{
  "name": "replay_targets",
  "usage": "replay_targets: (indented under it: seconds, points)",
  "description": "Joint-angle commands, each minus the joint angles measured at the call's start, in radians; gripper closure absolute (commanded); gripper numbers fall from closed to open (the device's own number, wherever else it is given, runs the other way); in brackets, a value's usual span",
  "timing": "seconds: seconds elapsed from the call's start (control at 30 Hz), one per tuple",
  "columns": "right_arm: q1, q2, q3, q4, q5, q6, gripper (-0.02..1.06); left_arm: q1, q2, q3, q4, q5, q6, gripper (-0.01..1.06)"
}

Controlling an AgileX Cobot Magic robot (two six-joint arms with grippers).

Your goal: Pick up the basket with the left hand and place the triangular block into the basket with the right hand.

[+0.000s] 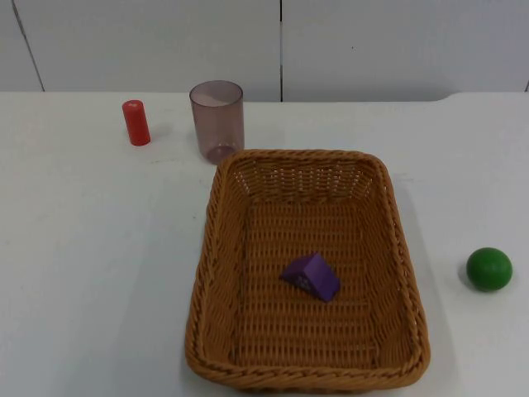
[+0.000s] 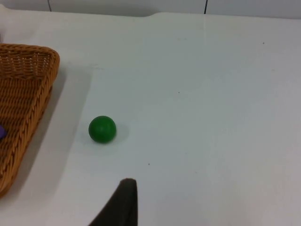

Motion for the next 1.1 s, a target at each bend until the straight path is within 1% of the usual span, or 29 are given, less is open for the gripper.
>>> replay_targets:
  seconds: [0.0, 0.63, 1.07]
  points:
    - [-0.003, -0.002, 0.002, -0.001, -0.008, -0.009, 0.00, -0.004, -0.003, 0.004, 0.004, -0.011, -0.002, 0.00]
    - [-0.003, -0.002, 0.002, -0.001, -0.008, -0.006, 0.00, -0.004, -0.003, 0.004, 0.027, -0.011, -0.042, 0.00]
    - [-0.003, -0.002, 0.002, -0.001, -0.008, -0.006, 0.00, -0.004, -0.003, 0.004, 0.027, -0.011, -0.047, 0.00]
